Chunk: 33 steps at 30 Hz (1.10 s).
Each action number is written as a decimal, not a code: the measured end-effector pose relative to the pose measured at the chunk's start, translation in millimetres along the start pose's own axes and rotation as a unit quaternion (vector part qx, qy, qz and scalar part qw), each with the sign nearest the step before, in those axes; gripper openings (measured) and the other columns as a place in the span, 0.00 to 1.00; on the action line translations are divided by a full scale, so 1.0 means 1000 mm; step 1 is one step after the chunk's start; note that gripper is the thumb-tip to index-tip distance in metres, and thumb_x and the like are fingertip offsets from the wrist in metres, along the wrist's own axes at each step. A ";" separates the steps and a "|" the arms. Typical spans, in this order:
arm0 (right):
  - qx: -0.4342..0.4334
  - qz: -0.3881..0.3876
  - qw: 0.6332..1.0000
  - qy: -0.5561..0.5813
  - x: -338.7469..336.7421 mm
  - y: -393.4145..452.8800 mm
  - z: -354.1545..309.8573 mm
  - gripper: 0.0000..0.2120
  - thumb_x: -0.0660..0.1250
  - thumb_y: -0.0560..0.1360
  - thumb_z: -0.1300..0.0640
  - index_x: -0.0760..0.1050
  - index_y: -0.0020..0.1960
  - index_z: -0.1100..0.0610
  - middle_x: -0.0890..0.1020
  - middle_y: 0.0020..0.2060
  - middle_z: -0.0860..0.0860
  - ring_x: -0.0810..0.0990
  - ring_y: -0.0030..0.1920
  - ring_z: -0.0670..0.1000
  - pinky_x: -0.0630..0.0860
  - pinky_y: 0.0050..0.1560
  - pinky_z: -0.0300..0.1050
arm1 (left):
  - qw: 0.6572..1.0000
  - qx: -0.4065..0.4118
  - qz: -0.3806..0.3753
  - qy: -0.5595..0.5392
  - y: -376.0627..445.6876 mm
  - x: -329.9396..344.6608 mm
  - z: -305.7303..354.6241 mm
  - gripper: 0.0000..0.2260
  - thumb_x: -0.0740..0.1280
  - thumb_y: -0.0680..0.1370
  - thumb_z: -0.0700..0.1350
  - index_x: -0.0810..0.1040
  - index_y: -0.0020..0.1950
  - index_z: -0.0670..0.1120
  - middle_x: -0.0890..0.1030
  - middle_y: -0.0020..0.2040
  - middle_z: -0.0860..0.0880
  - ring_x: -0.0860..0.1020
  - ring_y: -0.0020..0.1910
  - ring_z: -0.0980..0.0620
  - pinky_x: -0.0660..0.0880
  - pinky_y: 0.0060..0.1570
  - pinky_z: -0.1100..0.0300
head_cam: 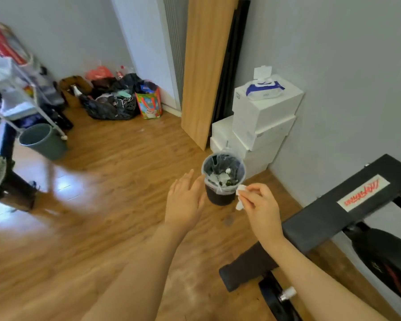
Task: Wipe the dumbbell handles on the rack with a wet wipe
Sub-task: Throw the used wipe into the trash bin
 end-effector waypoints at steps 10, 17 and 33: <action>0.039 0.025 0.999 -0.007 0.032 0.077 0.005 0.08 0.69 0.77 0.61 0.82 0.55 0.60 0.75 0.52 0.49 0.76 0.52 0.50 0.77 0.53 0.42 | 0.999 -0.015 -0.019 -0.029 0.092 0.004 -0.014 0.21 0.60 0.84 0.50 0.67 0.76 0.48 0.64 0.77 0.41 0.63 0.75 0.42 0.56 0.73 0.46; 0.247 0.038 0.955 0.158 0.086 0.168 0.055 0.01 0.70 0.74 0.56 0.80 0.45 0.51 0.78 0.48 0.53 0.77 0.49 0.52 0.75 0.54 0.39 | 0.997 0.039 -0.056 -0.035 0.220 0.041 -0.031 0.19 0.60 0.83 0.49 0.71 0.74 0.47 0.68 0.74 0.39 0.65 0.74 0.41 0.57 0.73 0.45; 0.433 0.190 0.794 0.383 0.150 0.309 0.093 0.05 0.71 0.72 0.59 0.78 0.39 0.50 0.77 0.45 0.55 0.78 0.46 0.52 0.76 0.54 0.48 | 0.976 0.148 -0.159 -0.016 0.405 0.091 -0.081 0.22 0.55 0.81 0.53 0.76 0.69 0.44 0.74 0.70 0.40 0.72 0.68 0.39 0.64 0.69 0.42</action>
Point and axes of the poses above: each hand's wrist, its own y-axis towards the middle knuckle, its own x-axis out of the palm, z = x × y, the point moved 4 cm from there along y, towards the middle knuckle
